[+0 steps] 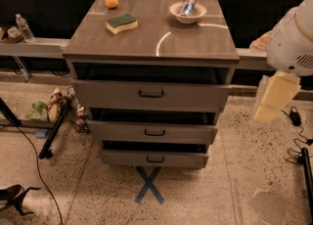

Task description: Open top drawer

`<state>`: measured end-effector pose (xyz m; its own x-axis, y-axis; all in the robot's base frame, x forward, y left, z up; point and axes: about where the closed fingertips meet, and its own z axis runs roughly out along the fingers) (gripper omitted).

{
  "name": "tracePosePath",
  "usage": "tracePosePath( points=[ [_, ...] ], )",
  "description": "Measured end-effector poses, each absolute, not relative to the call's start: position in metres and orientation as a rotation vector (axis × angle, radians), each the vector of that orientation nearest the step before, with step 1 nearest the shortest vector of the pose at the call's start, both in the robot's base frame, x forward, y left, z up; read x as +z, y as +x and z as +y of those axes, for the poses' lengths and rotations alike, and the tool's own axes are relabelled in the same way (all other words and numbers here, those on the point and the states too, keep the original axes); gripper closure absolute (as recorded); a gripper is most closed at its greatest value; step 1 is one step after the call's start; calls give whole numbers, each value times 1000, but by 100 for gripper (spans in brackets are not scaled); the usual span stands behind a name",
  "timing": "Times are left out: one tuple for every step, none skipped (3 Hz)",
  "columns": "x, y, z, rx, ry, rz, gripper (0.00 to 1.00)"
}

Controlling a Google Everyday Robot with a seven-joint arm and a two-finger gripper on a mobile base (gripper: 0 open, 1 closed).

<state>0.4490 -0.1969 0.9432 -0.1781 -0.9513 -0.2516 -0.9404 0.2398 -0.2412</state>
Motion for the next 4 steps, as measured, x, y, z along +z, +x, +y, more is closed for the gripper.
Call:
tracePosePath(
  points=[
    [894,459,-168,32,-1779,2124,0],
    [843,469,-134,54,-1793,2038,0],
    [843,469,-134,54,-1793,2038,0],
    [826,485,-128,11,-1724,1997,0]
  ],
)
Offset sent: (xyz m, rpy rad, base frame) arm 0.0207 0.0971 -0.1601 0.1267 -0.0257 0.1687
